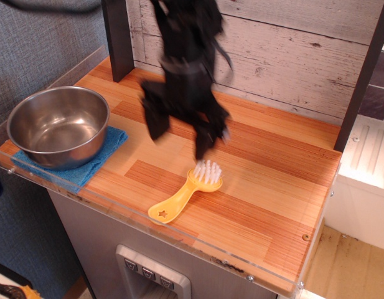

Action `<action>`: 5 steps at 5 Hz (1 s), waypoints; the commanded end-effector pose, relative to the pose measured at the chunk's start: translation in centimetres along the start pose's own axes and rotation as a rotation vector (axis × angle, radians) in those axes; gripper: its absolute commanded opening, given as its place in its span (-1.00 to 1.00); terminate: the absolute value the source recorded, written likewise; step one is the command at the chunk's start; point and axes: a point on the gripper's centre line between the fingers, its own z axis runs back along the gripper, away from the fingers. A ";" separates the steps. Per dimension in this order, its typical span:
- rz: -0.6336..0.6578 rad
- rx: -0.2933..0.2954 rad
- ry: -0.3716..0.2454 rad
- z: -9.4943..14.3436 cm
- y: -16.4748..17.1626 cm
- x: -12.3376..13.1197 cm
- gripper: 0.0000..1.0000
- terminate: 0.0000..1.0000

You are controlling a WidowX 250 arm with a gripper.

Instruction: Move the brush bottom center of table

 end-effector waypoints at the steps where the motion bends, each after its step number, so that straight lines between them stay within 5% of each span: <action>1: 0.074 -0.010 -0.035 5.6 8.3 0.3 1.00 -1.00; 4: -0.044 -0.032 0.006 5.2 11.9 -0.5 1.00 -1.00; 5: -0.044 -0.032 0.006 5.2 11.9 -0.5 1.00 1.00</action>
